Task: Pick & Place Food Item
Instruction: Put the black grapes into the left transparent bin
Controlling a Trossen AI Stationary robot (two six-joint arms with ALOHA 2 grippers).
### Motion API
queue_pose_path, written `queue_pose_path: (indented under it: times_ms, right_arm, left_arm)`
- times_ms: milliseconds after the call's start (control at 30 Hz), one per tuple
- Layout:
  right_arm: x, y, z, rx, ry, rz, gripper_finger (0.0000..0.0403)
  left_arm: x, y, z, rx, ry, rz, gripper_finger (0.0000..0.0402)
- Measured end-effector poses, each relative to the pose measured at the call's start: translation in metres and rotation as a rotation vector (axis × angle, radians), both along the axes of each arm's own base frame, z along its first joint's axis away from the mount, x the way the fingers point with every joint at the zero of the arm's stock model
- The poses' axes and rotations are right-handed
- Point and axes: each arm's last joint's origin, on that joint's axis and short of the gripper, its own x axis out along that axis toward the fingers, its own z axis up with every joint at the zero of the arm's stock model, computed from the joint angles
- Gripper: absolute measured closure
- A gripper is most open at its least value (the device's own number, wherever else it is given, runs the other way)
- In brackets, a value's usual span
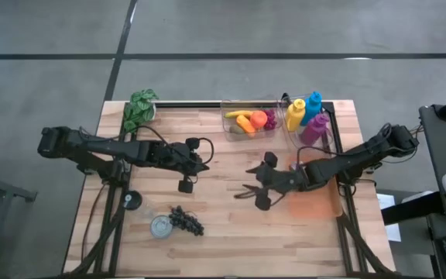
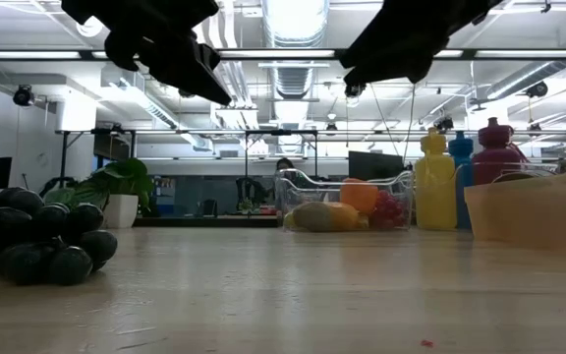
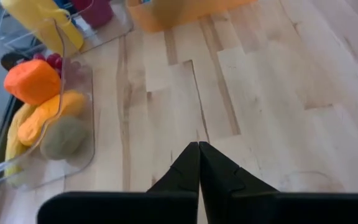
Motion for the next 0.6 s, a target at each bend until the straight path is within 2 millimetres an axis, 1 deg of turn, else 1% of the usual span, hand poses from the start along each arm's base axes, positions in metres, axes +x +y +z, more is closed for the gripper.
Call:
queue_pose_path:
  times_ms: [133,267,367,467,600]
  right_arm:
    - [-0.002,0.008,0.0,-0.004,0.0,0.023,0.0163]
    - [-0.004,0.012,0.0,-0.004,-0.002,0.038,0.0168]
    - [-0.004,0.013,0.0,-0.001,-0.002,0.041,0.0172]
    - [-0.005,0.013,-0.001,0.0,-0.002,0.042,0.0174]
    - [-0.006,0.014,-0.002,-0.001,0.002,0.047,0.0175]
  left_arm:
    - [0.001,-0.007,0.004,0.001,-0.004,-0.025,0.0398]
    - [0.001,-0.021,0.009,-0.002,-0.014,-0.077,0.0398]
    - [-0.002,-0.036,0.008,-0.003,-0.009,-0.132,0.0398]
    - [-0.006,-0.055,0.008,-0.019,-0.001,-0.184,0.0398]
    - [-0.014,-0.081,0.008,-0.031,-0.009,-0.196,0.0399]
